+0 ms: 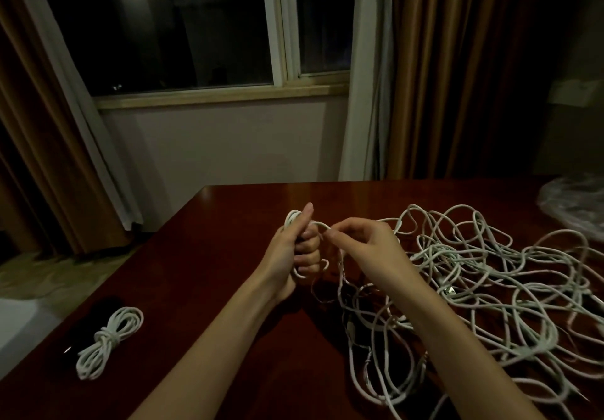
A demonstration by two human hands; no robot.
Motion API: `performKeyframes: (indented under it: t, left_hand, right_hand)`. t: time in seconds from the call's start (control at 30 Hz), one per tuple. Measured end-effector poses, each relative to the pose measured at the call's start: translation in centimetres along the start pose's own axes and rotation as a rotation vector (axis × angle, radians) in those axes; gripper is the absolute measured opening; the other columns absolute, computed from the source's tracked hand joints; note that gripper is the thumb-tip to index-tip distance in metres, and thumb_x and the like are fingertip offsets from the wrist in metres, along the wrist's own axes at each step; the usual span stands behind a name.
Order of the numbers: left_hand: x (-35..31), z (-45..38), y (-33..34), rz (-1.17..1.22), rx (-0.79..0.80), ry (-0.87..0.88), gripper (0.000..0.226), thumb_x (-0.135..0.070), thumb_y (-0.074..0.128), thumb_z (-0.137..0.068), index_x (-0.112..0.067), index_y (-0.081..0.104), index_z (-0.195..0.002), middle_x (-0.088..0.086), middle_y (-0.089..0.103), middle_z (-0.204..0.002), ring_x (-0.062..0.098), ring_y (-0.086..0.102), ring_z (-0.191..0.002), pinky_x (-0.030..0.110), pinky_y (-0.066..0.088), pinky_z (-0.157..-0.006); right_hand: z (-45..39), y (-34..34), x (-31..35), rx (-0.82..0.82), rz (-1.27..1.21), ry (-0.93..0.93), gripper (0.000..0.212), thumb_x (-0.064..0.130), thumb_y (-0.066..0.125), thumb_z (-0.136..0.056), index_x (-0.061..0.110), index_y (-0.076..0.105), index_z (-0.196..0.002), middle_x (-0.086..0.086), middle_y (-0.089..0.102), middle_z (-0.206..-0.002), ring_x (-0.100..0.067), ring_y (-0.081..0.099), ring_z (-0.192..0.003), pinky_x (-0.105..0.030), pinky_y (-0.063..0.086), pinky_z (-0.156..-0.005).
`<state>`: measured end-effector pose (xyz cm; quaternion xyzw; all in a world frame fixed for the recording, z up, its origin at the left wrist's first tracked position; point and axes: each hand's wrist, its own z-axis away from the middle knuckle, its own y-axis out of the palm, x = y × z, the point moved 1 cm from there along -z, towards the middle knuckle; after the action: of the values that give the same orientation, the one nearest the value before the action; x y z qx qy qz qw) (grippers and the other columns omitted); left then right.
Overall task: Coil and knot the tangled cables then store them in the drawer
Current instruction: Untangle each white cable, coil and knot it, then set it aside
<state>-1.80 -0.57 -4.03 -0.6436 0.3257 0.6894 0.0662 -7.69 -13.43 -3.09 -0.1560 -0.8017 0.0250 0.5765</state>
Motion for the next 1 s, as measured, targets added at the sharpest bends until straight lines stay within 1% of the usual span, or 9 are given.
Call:
performKeyframes:
  t: [0.13, 0.33, 0.47, 0.6, 0.7, 0.77, 0.83, 0.9, 1.0]
  left_hand:
    - [0.0, 0.0, -0.2, -0.190, -0.138, 0.053, 0.041, -0.051, 0.055, -0.082, -0.014, 0.051, -0.064, -0.005, 0.044, -0.049, 0.005, 0.041, -0.038, 0.014, 0.034, -0.039]
    - [0.3, 0.1, 0.1, -0.274, -0.118, 0.089, 0.046, -0.050, 0.042, -0.095, -0.014, 0.057, -0.068, -0.003, 0.054, -0.059, 0.004, 0.053, -0.046, 0.016, 0.043, -0.047]
    - [0.8, 0.1, 0.6, -0.304, -0.074, 0.084, 0.056, -0.070, 0.048, -0.079, -0.021, 0.074, -0.081, 0.005, 0.073, -0.092, 0.018, 0.070, -0.090, 0.036, 0.055, -0.082]
    - [0.7, 0.0, 0.3, -0.333, -0.074, 0.165, 0.040, -0.053, 0.058, -0.081, -0.021, 0.066, -0.059, 0.001, 0.066, -0.065, 0.012, 0.064, -0.062, 0.025, 0.049, -0.060]
    - [0.9, -0.1, 0.0, -0.325, -0.165, 0.149, 0.043, -0.047, 0.054, -0.091, -0.006, 0.066, -0.082, 0.017, 0.068, -0.090, 0.024, 0.068, -0.082, 0.022, 0.048, -0.058]
    - [0.7, -0.1, -0.3, -0.247, -0.245, 0.117, 0.039, -0.040, 0.048, -0.098, -0.015, 0.060, -0.070, 0.007, 0.064, -0.073, 0.015, 0.063, -0.064, 0.021, 0.045, -0.053]
    - [0.4, -0.4, -0.7, -0.138, -0.271, 0.123, 0.048, -0.037, 0.044, -0.099, -0.023, 0.048, -0.053, -0.004, 0.047, -0.052, 0.009, 0.044, -0.044, 0.020, 0.035, -0.043]
    - [0.4, -0.4, -0.7, -0.104, -0.278, 0.150, 0.048, -0.037, 0.045, -0.099, -0.021, 0.042, -0.054, -0.007, 0.041, -0.050, 0.007, 0.037, -0.041, 0.019, 0.031, -0.040]
    - [1.1, -0.3, 0.1, -0.164, -0.268, 0.164, 0.040, -0.031, 0.051, -0.097, -0.016, 0.041, -0.060, -0.005, 0.042, -0.053, 0.008, 0.043, -0.047, 0.020, 0.037, -0.045]
  right_hand:
    - [0.5, 0.7, 0.9, 0.058, -0.024, -0.076, 0.016, 0.016, 0.057, -0.095, 0.022, 0.070, -0.101, 0.004, 0.073, -0.091, -0.005, 0.068, -0.086, -0.019, 0.055, -0.078]
    - [0.8, 1.6, 0.8, -0.012, 0.050, -0.120, 0.020, 0.019, 0.052, -0.098, 0.027, 0.067, -0.107, 0.010, 0.069, -0.093, 0.004, 0.063, -0.085, -0.011, 0.049, -0.071]
    - [1.0, 2.2, 0.6, -0.017, 0.077, -0.139, 0.022, 0.017, 0.057, -0.095, 0.024, 0.069, -0.113, 0.018, 0.069, -0.098, 0.009, 0.062, -0.096, -0.010, 0.050, -0.079]
    - [1.1, 2.5, 0.5, -0.002, 0.158, -0.152, 0.020, 0.013, 0.061, -0.092, 0.022, 0.072, -0.107, 0.010, 0.072, -0.093, 0.002, 0.066, -0.088, -0.015, 0.053, -0.077]
    - [1.1, 2.9, 0.3, -0.003, 0.196, -0.155, 0.026, 0.016, 0.064, -0.091, 0.020, 0.069, -0.116, 0.011, 0.071, -0.101, 0.001, 0.065, -0.094, -0.016, 0.053, -0.081]
    - [1.1, 2.9, 0.3, -0.008, 0.177, -0.137, 0.026, 0.014, 0.067, -0.089, 0.022, 0.068, -0.113, 0.011, 0.071, -0.096, -0.001, 0.067, -0.088, -0.019, 0.056, -0.077]
    - [1.0, 2.7, 0.2, -0.015, 0.143, -0.093, 0.017, 0.011, 0.068, -0.088, 0.019, 0.068, -0.103, 0.005, 0.071, -0.084, -0.003, 0.068, -0.074, -0.021, 0.056, -0.066]
    - [1.0, 2.6, 0.2, -0.015, 0.136, -0.089, 0.010, 0.012, 0.069, -0.087, 0.015, 0.071, -0.096, 0.004, 0.071, -0.079, -0.004, 0.068, -0.067, -0.019, 0.055, -0.061]
    - [1.1, 2.9, 0.2, -0.041, 0.136, -0.125, 0.011, 0.011, 0.069, -0.087, 0.015, 0.074, -0.096, 0.005, 0.073, -0.083, -0.003, 0.069, -0.074, -0.019, 0.056, -0.070]
